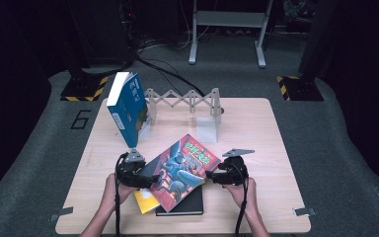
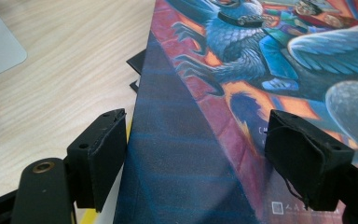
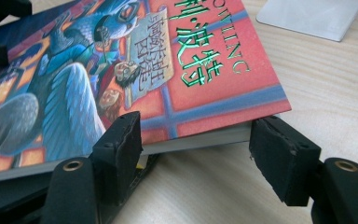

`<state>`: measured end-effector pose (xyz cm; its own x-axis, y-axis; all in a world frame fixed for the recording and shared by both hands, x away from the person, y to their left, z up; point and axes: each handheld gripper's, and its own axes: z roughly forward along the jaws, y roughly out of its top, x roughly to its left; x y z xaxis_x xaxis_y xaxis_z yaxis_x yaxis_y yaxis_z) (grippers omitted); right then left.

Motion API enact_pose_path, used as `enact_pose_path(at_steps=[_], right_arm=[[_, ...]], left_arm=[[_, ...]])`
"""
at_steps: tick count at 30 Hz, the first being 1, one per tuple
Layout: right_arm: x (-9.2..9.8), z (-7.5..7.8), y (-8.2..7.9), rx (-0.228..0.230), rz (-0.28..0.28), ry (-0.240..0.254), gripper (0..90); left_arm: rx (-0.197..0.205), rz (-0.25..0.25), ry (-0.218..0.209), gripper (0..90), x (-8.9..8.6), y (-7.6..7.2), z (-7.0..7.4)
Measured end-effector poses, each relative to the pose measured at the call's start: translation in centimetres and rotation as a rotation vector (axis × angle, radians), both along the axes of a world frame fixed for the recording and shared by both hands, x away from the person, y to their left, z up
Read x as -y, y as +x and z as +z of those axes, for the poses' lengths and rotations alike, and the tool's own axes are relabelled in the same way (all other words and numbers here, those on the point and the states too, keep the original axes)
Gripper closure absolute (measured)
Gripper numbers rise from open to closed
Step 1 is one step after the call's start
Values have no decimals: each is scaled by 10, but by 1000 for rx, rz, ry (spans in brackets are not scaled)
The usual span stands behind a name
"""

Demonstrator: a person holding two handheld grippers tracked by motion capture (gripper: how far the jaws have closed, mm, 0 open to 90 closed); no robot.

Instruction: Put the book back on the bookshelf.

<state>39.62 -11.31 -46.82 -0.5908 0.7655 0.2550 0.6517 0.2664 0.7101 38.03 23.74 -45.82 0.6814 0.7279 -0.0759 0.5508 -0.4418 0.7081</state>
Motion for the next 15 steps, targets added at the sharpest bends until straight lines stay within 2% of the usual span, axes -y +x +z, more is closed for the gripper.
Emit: enact_pose_path(at_steps=[3,4,5,7,8,10,12,14,15], right_arm=[[1,0,4,-8,-7,3,339],[1,0,7,6,-2,1,339],[1,0,7,-11,-13,10,339],[1,-1,10,-16,-16,16,338],[2,-1,11,-5,-9,12,337],[1,0,9,-16,-19,6,337],[2,0,6,-2,-3,-5,327],[1,0,1,-33,3,2,318],[0,-1,-1,-30,14,1,316]], left_arm=[[2,-3,-1,213,0,-3,0],[-3,-4,-4,213,-1,-5,0],[-3,-8,-2,213,-1,-6,0],[-1,-12,-1,216,-2,-6,0],[-7,-10,-7,219,-2,-6,0],[-12,-10,-7,220,-3,-3,0],[-7,-2,-11,217,-3,-1,0],[-21,-5,-19,218,-3,1,0],[-24,-6,-24,222,-3,1,-1]])
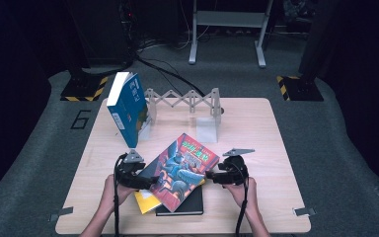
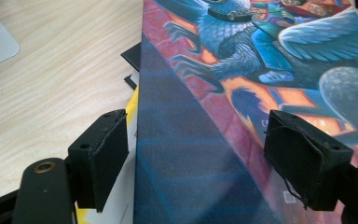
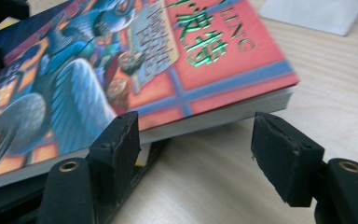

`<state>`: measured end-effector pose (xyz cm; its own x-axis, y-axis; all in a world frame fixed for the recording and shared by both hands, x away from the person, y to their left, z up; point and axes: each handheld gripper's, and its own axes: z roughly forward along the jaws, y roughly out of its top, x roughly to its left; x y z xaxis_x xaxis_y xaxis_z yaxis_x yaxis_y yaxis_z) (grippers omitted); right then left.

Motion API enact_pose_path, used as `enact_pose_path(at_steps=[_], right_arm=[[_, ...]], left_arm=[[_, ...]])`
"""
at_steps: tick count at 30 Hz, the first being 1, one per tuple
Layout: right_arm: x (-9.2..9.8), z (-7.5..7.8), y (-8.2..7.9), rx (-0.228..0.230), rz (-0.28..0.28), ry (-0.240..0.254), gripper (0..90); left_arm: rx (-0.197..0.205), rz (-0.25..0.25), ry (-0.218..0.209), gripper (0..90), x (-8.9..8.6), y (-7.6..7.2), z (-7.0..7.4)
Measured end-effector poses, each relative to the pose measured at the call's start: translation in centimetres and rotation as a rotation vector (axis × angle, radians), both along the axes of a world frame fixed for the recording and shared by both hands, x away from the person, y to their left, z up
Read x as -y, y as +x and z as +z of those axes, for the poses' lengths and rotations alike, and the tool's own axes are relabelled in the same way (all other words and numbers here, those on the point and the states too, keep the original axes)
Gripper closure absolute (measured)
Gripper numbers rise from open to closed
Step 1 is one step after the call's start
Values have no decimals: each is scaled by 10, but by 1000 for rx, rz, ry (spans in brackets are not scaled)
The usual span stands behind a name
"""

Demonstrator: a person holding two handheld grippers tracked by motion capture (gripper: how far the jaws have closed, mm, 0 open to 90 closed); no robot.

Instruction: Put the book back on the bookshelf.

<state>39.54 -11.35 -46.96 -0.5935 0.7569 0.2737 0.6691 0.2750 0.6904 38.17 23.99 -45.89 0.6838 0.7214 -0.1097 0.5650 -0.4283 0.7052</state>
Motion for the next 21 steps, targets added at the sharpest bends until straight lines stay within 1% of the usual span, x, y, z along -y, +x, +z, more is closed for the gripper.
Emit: enact_pose_path(at_steps=[1,2,4,8,9,10,11,12,14,15,16,17,18,20,21], right_arm=[[-1,0,-1,-7,4,0,314],[-2,0,-1,-4,5,-4,316],[-4,0,1,-4,8,4,321],[-7,3,6,-10,12,23,326],[-8,3,7,-4,9,19,327],[-10,4,9,-11,7,15,327],[-10,3,11,-7,11,17,327],[-11,3,12,-16,4,17,326],[-12,2,15,-10,5,17,328],[-12,3,16,-18,1,19,328],[-12,2,17,-9,4,16,329],[-13,3,19,-17,-4,18,329],[-14,2,21,-7,-2,11,329],[-15,2,24,-9,-5,13,327],[-16,2,27,-7,-2,15,327]], left_arm=[[-3,-5,-3,226,0,0,0],[-1,-2,-11,236,1,-1,-1],[12,-2,5,236,1,-2,0],[14,3,2,237,0,-5,-1],[16,3,8,238,0,-5,0],[12,5,3,237,0,-6,0],[12,3,4,238,0,-7,0],[15,1,8,238,0,-7,0],[15,0,8,239,0,-9,0],[14,-2,9,240,0,-10,0],[14,0,8,242,1,-12,0],[16,2,6,242,2,-14,0],[14,1,7,242,2,-15,0],[22,2,1,244,1,-20,-1],[16,-5,-1,246,1,-21,-1]])
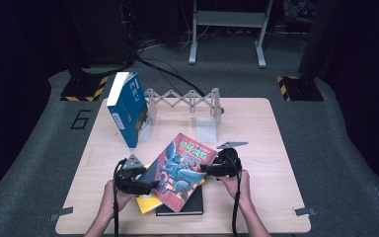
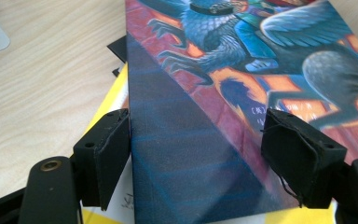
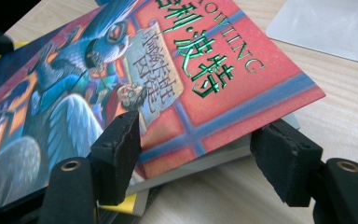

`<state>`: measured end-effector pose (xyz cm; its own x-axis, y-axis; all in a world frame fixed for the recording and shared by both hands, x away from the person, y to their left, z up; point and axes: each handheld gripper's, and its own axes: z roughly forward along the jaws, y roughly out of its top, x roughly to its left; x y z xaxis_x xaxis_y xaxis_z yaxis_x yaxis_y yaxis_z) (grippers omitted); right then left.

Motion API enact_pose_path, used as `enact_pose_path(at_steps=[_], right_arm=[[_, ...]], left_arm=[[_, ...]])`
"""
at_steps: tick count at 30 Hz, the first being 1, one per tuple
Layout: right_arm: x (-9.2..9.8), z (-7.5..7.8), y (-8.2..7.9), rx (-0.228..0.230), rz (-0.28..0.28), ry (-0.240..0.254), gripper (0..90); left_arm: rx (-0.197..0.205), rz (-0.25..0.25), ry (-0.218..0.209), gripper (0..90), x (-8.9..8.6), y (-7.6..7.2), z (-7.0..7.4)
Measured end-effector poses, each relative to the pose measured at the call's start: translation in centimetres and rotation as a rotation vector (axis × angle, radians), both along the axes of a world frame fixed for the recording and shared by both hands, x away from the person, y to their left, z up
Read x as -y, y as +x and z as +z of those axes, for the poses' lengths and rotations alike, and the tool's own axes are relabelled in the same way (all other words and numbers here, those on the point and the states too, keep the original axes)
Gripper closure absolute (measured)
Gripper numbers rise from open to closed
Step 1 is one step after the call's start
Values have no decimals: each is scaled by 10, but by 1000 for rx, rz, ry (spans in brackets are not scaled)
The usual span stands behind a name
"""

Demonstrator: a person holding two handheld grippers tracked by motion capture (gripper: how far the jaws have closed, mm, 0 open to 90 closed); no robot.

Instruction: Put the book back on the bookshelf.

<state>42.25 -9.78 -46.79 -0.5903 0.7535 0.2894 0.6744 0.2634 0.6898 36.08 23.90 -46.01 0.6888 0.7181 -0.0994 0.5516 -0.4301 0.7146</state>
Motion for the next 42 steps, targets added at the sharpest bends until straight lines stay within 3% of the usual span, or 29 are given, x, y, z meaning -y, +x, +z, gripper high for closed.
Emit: enact_pose_path(at_steps=[6,15,16,20,25,27,31,33,42], right_arm=[[-3,1,4,2,-5,-1,322],[0,0,-11,-26,-3,-13,226],[1,0,-11,-14,7,-16,209],[0,-2,-12,-46,0,-11,153],[-2,-4,-9,-42,14,-1,148],[-3,-4,-8,-50,15,3,151],[-6,-3,-6,-51,16,-3,157],[-7,-3,-5,-37,21,-7,164],[-9,-2,-3,-38,17,-13,175]], left_arm=[[-16,-5,-2,244,-2,0,0],[-22,85,-13,111,-14,11,-4],[-27,95,-15,93,-15,11,-4],[-33,125,-9,21,-22,10,-6],[-47,143,-24,3,-27,9,-9],[-51,126,-27,4,-27,10,-8],[-8,91,-6,21,-21,8,-3],[-4,58,-15,33,-19,9,0],[-17,-42,-5,157,1,9,-1]])
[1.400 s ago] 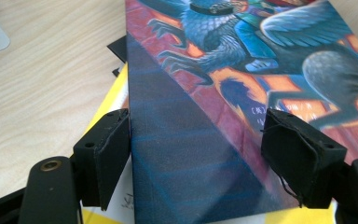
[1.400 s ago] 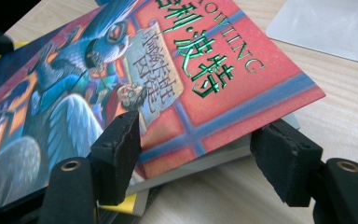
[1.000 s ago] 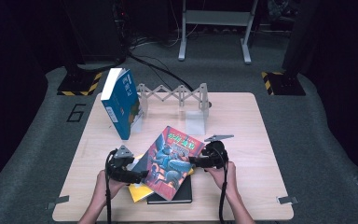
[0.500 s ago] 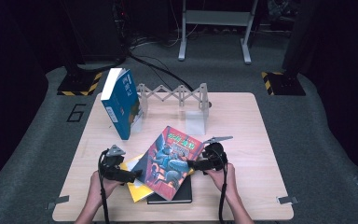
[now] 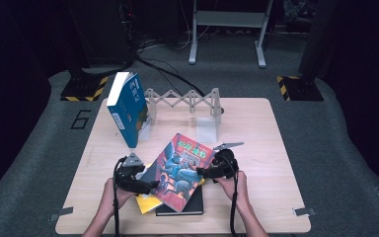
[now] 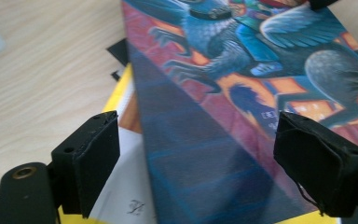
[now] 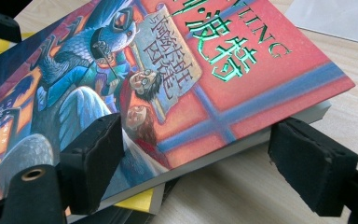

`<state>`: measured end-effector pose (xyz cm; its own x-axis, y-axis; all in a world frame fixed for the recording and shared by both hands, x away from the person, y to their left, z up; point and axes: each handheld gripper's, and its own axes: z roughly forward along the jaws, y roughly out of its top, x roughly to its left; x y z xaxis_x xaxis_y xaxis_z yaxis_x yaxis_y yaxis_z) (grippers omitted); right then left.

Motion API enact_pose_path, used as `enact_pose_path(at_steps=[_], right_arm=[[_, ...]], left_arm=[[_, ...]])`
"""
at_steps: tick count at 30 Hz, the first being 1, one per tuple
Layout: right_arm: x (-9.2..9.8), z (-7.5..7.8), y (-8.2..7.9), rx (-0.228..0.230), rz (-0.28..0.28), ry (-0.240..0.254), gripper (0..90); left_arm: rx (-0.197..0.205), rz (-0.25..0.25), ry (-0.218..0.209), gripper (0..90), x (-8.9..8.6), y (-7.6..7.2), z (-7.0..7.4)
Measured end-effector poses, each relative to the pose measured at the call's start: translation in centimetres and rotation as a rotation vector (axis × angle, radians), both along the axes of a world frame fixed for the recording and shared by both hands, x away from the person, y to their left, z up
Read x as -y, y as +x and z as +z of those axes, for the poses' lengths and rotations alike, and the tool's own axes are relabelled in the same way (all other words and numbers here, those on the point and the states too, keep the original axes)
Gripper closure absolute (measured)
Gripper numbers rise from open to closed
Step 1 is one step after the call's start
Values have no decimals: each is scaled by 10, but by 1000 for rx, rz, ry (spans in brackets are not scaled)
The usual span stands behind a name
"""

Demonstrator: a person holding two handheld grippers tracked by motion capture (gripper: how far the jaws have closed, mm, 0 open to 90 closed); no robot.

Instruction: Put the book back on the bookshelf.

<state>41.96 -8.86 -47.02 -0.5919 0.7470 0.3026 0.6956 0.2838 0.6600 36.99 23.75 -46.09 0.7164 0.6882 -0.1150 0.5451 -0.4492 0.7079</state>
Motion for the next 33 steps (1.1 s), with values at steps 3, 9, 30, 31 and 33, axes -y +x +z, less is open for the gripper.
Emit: enact_pose_path(at_steps=[3,9,30,31,33], right_arm=[[-1,0,0,-8,-7,6,177],[-1,-1,5,-1,1,8,184],[1,-1,3,-17,-10,-12,96],[0,-1,2,-32,-5,-12,90],[-1,-1,1,-34,5,-18,86]], left_arm=[[3,-4,5,166,3,-3,0],[3,2,3,172,2,-7,-1],[-39,112,-15,50,4,17,-4],[-40,112,-17,43,5,17,-5],[-38,97,-18,42,8,17,-5]])
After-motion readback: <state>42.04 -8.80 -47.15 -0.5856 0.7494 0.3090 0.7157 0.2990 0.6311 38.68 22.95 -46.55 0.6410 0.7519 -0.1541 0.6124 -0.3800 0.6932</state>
